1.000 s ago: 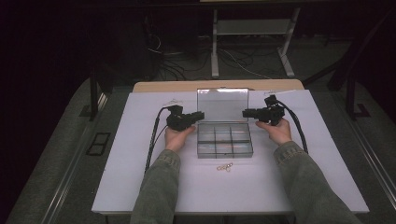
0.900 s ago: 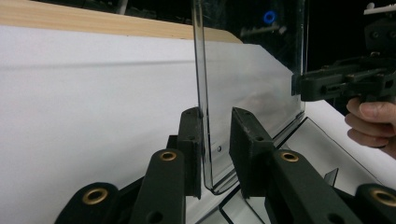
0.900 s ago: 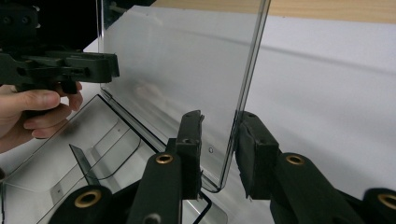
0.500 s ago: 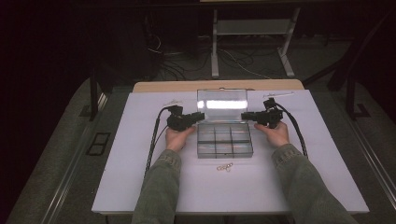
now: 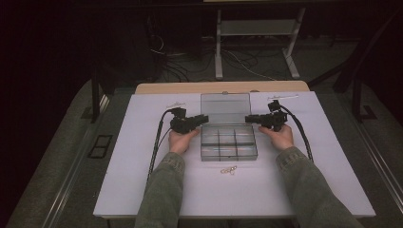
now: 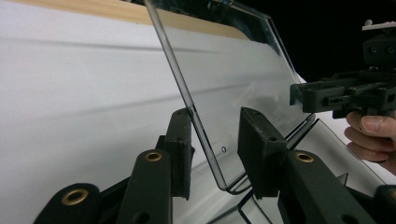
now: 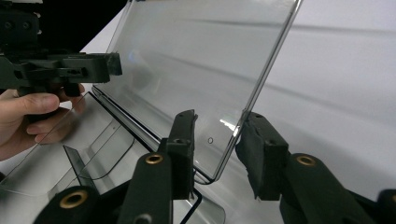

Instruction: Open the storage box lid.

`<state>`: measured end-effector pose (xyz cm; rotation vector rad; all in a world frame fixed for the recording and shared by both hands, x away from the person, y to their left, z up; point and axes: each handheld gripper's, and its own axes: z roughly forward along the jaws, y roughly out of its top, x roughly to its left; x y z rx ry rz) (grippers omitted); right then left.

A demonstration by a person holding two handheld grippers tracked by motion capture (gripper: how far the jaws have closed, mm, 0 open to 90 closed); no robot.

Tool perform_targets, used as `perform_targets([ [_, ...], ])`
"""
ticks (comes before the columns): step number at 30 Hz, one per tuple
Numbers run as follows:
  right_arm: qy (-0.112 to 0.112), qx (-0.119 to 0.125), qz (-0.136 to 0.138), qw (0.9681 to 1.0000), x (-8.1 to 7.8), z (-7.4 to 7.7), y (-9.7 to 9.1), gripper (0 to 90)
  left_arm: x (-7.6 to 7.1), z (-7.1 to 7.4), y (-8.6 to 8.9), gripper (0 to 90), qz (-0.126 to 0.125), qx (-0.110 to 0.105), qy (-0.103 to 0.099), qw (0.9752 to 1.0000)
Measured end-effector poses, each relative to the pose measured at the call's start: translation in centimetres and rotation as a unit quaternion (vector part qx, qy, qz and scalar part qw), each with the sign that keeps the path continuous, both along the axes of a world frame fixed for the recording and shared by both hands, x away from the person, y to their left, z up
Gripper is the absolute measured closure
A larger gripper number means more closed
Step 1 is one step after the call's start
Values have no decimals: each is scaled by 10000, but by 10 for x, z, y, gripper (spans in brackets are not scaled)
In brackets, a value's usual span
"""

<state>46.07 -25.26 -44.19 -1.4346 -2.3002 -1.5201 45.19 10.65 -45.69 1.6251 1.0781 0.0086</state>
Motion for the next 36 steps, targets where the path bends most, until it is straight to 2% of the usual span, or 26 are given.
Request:
perform_targets([
  [5, 77, -9, 0, 10000, 0, -2, 1, 608, 1, -2, 0, 601, -36, -19, 53, 10000],
  [12, 102, -44, -48, 9999, 0, -2, 1, 579, 1, -3, -1, 565, -29, 59, 91, 9999],
  [18, 158, -1, -95, 9998, 1, -3, 1, 568, 1, -2, -2, 532, -25, 168, 65, 9998],
  [21, 169, -12, -101, 9998, 1, -3, 1, 553, 0, -1, -3, 498, -3, 293, 45, 9996],
  [24, 183, -80, -167, 9997, 1, -3, 1, 524, -1, -1, -3, 476, 63, 320, 110, 9994],
  [31, 116, -188, -232, 9995, -1, -3, 4, 495, -3, 2, -4, 447, 95, 473, 51, 9988],
  [34, 76, -291, -242, 9993, -4, 0, 5, 442, -4, 5, -3, 404, 82, 527, 51, 9986],
  [36, -14, -437, -275, 9987, -6, 4, 6, 375, -5, 7, -1, 376, 43, 517, 18, 9987],
])
